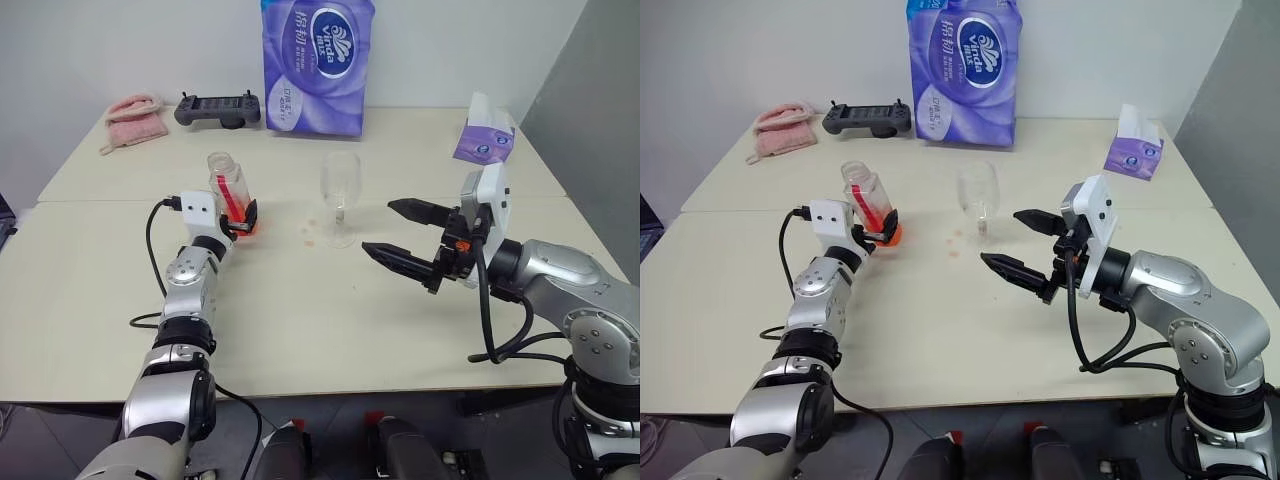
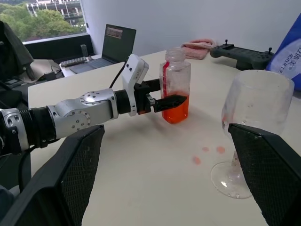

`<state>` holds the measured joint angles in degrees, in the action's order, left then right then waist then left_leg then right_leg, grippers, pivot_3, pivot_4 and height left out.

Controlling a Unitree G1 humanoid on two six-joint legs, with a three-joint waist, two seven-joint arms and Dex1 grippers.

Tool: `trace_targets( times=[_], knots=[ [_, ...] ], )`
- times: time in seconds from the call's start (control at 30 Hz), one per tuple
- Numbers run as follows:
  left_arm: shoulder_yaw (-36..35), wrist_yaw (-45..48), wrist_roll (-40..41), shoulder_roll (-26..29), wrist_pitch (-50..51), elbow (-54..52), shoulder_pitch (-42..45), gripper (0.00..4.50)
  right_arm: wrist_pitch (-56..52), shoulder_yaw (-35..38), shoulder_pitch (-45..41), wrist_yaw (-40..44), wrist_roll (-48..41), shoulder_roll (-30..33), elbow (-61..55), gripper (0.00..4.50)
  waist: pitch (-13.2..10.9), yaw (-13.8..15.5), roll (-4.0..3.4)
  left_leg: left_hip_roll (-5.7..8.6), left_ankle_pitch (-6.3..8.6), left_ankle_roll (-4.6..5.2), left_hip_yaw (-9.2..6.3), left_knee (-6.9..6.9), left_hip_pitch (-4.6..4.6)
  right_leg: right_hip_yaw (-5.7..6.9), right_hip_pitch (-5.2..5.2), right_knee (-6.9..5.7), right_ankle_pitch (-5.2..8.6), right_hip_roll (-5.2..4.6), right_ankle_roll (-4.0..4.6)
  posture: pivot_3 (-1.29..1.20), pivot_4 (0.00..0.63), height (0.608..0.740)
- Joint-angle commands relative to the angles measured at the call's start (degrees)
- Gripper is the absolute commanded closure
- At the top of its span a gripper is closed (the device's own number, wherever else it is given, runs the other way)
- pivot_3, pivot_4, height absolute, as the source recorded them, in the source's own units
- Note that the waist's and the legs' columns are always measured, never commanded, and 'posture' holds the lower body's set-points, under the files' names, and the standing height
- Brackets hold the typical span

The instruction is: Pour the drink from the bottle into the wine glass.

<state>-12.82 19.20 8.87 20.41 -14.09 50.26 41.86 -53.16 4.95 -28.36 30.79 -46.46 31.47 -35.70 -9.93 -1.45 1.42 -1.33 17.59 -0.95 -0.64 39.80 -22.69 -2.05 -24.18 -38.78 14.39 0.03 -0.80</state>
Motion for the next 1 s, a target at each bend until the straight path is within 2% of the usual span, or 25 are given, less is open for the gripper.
trace_targets(
  times=[0.03, 0.2, 0.27, 0.47, 0.8, 1.0],
  knots=[
    [-0.5, 0.3, 0.0, 0.8, -2.5, 1.4, 1.7, 0.72, 0.4, 0.8, -0.8, -0.7, -1.2, 0.7, -1.8, 0.00, 0.0, 0.0, 0.00, 0.00, 0.00, 0.00, 0.00, 0.00, 0.00, -0.01, 0.00, 0.00, 0.00, 0.00, 0.00, 0.00, 0.150, 0.740],
    [-0.5, 0.7, 0.0, 1.2, -3.4, 3.1, 2.0, 2.34, 0.5, 0.7, -0.7, -1.4, -1.4, 0.7, -1.8, 0.00, 0.0, 0.0, 0.00, -0.01, 0.00, 0.00, -0.01, 0.00, 0.00, -0.01, 0.00, -0.01, 0.00, 0.00, 0.00, 0.00, 0.150, 0.740],
    [-0.6, 0.7, 0.0, 1.4, -3.7, 3.8, 2.3, 2.77, 0.5, 0.6, -0.7, -1.5, -1.4, 0.6, -1.8, 0.00, 0.0, 0.0, 0.00, -0.01, 0.00, 0.00, -0.01, 0.00, 0.00, 0.00, 0.00, -0.02, 0.00, 0.00, 0.00, 0.00, 0.150, 0.740],
    [-0.3, -0.7, -0.9, 2.2, -3.8, 5.5, 3.9, 2.83, 1.1, 0.4, -0.6, -1.8, -0.5, 0.6, -1.5, 0.00, 0.0, 0.0, 0.00, -0.01, 0.00, 0.00, -0.01, 0.00, 0.01, 0.00, 0.00, -0.03, 0.00, 0.00, 0.00, 0.00, 0.150, 0.740],
    [5.3, 2.5, -5.9, 3.1, -3.9, 1.5, 9.6, 2.83, 5.7, -1.4, -1.1, -3.8, 4.1, -1.4, 0.3, 0.00, 0.0, 0.0, 0.03, 0.11, -0.01, -0.01, -0.08, 0.04, -0.10, 0.08, -0.05, -0.02, 0.00, 0.04, -0.01, 0.00, 0.150, 0.740],
    [9.0, 4.4, -8.9, 4.5, -1.8, -3.2, 12.0, 2.83, 12.8, -2.2, -2.5, -6.4, 10.9, -4.8, 4.0, 0.00, 0.0, 0.0, 0.04, 0.11, -0.01, -0.01, -0.08, 0.04, -0.12, 0.05, -0.09, -0.04, 0.00, 0.04, -0.01, 0.00, 0.150, 0.740]
  ],
)
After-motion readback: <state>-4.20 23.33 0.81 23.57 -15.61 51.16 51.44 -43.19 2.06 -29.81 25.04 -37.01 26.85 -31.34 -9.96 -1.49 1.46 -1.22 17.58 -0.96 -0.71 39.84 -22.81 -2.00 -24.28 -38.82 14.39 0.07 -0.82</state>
